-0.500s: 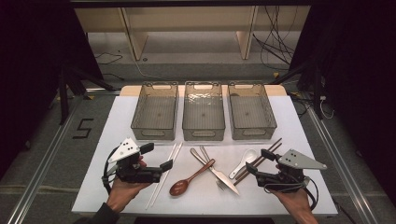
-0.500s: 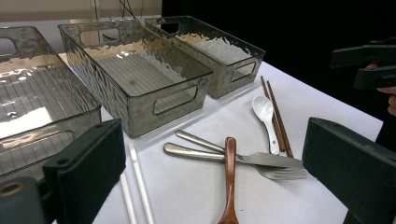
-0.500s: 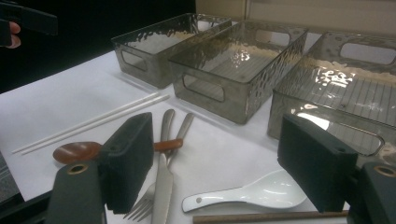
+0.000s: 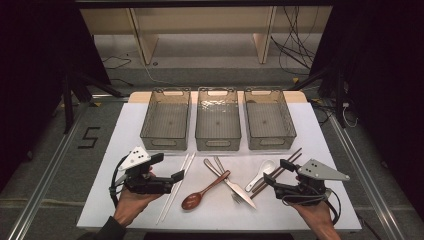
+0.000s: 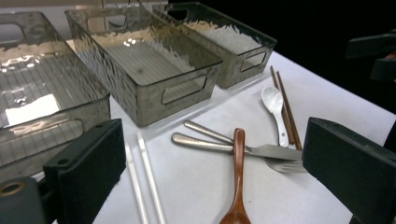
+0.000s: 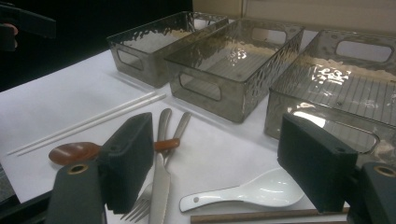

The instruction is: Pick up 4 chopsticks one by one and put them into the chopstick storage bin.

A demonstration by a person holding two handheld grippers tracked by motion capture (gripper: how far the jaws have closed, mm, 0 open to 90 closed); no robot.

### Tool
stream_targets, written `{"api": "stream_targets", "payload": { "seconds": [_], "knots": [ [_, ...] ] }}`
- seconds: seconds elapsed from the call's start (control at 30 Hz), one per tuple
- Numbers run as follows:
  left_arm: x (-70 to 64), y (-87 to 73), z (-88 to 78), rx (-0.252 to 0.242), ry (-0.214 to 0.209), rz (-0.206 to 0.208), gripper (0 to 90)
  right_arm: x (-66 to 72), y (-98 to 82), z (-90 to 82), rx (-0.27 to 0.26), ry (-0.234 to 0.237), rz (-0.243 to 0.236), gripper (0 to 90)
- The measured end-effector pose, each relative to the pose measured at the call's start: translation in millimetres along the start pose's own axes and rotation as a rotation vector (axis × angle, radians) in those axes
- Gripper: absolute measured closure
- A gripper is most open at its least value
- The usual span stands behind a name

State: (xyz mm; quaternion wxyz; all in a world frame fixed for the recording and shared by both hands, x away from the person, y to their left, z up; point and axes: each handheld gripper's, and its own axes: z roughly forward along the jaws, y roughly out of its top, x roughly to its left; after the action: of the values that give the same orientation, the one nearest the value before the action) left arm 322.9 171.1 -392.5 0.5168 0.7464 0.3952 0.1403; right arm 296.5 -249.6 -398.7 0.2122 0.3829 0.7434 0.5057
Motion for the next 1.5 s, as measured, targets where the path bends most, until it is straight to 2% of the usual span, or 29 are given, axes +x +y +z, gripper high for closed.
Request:
{"api": "stream_targets", "payload": {
  "seconds": [0.1,0.13,0.17,0.2,0.27,0.33,0.37,0.4,0.43,0.47,0.5,0.6,0.63,0.7,0.77,0.83,0.87,1.0,1.07,1.1,1.13,1.17,1.3,1.4,1.5],
  "knots": [
    [0.9,1.3,3.9,0.044,0.017,-0.009,7.0,-0.1,0.3,0.2,0.006,-0.002,-0.006,28.0],
    [0.9,1.3,3.9,0.044,0.017,-0.009,7.2,-0.2,0.4,0.1,0.006,-0.003,-0.006,28.2],
    [2.6,2.3,6.2,0.078,0.027,-0.019,7.2,-0.3,0.6,-0.2,0.006,-0.003,-0.002,28.3],
    [2.6,2.3,6.2,0.078,0.027,-0.019,7.3,-0.7,0.8,-0.2,0.003,-0.004,0.003,28.3],
    [5.2,5.3,10.0,0.138,0.056,-0.043,8.6,-1.5,1.0,-0.5,0.001,-0.006,0.007,28.4],
    [6.1,6.2,13.7,0.199,0.106,-0.031,10.7,-1.9,1.1,-0.5,0.006,-0.006,0.009,28.4],
    [7.3,6.2,15.3,0.228,0.115,-0.03,11.3,-2.0,1.1,-0.2,0.009,-0.006,0.01,28.4],
    [7.3,6.2,15.3,0.228,0.115,-0.03,11.3,-2.0,1.2,0.2,0.015,-0.004,0.012,28.4],
    [8.3,6.0,17.1,0.255,0.126,-0.046,12.1,-2.0,1.3,0.5,0.021,-0.002,0.014,28.3],
    [10.8,4.6,21.4,0.303,0.14,-0.069,12.8,-1.8,1.5,0.6,0.022,-0.001,0.014,28.4],
    [10.8,4.6,21.4,0.303,0.14,-0.069,12.9,-1.6,1.7,0.6,0.022,-0.001,0.014,28.4],
    [14.3,2.8,27.8,0.375,0.166,-0.068,14.4,-1.6,1.9,0.6,0.025,0.001,0.009,28.4],
    [16.8,1.4,31.4,0.418,0.187,-0.071,15.1,-1.8,1.7,0.7,0.026,0.003,0.01,28.4],
    [18.4,1.1,32.6,0.43,0.192,-0.074,15.3,-2.1,1.5,1.4,0.029,0.006,0.012,28.4],
    [23.8,1.7,34.9,0.485,0.216,-0.063,16.0,-1.8,1.5,1.6,0.034,0.011,0.01,28.4],
    [24.8,0.9,36.4,0.5,0.218,-0.066,18.6,-1.5,1.4,2.4,0.036,0.011,0.003,28.4],
    [26.6,-1.4,39.7,0.537,0.224,-0.05,19.7,-1.1,1.4,2.6,0.039,0.011,0.004,28.4],
    [27.9,-3.8,45.0,0.584,0.221,-0.043,23.0,-0.7,1.4,3.4,0.046,0.014,0.002,28.4],
    [31.2,-7.1,51.7,0.624,0.237,-0.044,25.8,-0.6,1.3,3.6,0.049,0.015,-0.003,28.4],
    [31.2,-7.1,51.7,0.624,0.237,-0.044,26.7,-0.7,1.3,3.7,0.051,0.015,-0.005,28.4],
    [35.0,-10.5,57.1,0.658,0.24,-0.037,28.0,-0.7,1.2,3.8,0.053,0.016,-0.005,28.4],
    [35.8,-12.5,59.6,0.67,0.241,-0.039,29.8,-0.6,1.2,4.1,0.052,0.018,-0.005,28.4],
    [36.9,-16.0,65.3,0.698,0.222,-0.041,34.8,-0.3,1.5,3.7,0.057,0.016,-0.008,28.4],
    [36.9,-17.3,67.8,0.708,0.223,-0.04,37.6,-0.8,1.2,3.6,0.057,0.017,-0.006,28.5],
    [37.1,-22.1,74.8,0.744,0.226,-0.024,42.0,-0.4,1.0,4.1,0.06,0.019,-0.005,28.5]
  ]
}}
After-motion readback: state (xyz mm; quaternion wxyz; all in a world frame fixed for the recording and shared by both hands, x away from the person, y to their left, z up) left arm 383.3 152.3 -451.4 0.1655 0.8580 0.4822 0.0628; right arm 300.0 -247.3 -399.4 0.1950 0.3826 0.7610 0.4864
